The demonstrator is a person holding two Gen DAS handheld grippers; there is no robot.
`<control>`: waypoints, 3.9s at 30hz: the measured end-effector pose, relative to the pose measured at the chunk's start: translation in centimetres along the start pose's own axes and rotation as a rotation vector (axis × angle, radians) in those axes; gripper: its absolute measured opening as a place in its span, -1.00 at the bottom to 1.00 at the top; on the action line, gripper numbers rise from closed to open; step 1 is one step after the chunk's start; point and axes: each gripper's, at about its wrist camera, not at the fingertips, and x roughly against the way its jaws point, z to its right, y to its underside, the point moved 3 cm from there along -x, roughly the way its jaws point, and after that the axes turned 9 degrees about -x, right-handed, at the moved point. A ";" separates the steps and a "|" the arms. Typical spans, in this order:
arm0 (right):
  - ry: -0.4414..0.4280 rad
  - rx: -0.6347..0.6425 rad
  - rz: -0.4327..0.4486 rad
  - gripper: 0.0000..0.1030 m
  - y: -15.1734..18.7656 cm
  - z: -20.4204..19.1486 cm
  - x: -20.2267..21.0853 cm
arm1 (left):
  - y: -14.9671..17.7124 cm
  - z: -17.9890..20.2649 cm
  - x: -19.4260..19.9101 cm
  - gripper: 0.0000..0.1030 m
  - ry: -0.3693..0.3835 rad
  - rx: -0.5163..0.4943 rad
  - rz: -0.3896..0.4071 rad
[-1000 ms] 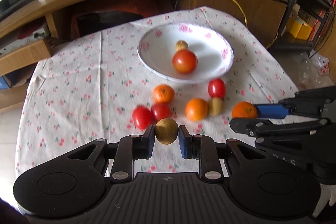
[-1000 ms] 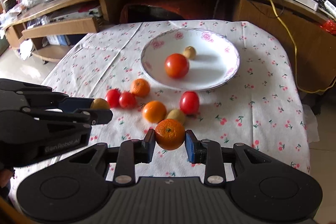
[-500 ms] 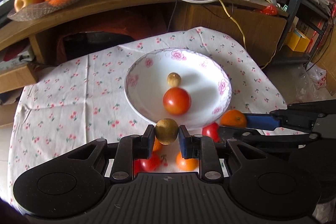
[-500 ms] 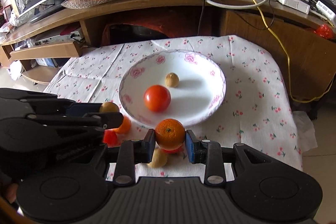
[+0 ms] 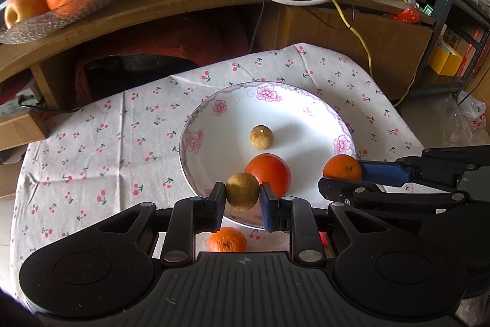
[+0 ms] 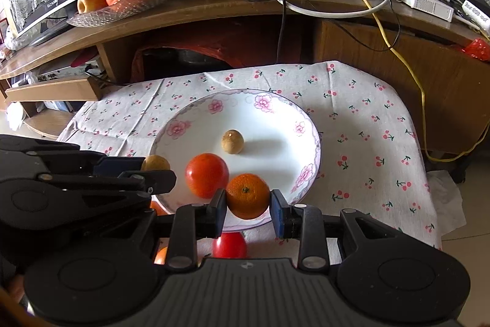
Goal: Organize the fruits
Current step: 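Carry the kiwi and tangerine in both tools over the white bowl, then open the right tool to drop the tangerine while the left tool releases the kiwi into the bowl, then move both open tools back from the bowl toward the fruits on the cloth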
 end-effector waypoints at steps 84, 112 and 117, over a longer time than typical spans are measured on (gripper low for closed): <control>-0.024 0.035 -0.045 -0.36 2.0 -0.9 -0.1 | 1.6 -0.5 1.7 -0.04 0.002 0.002 -0.002; -0.077 0.073 -0.122 -0.31 3.8 -2.5 0.0 | 7.0 -1.7 0.5 0.31 0.121 -0.159 -0.051; -0.080 0.067 -0.123 -0.31 3.9 -2.1 0.2 | 7.7 -1.4 0.4 0.40 0.128 -0.203 -0.059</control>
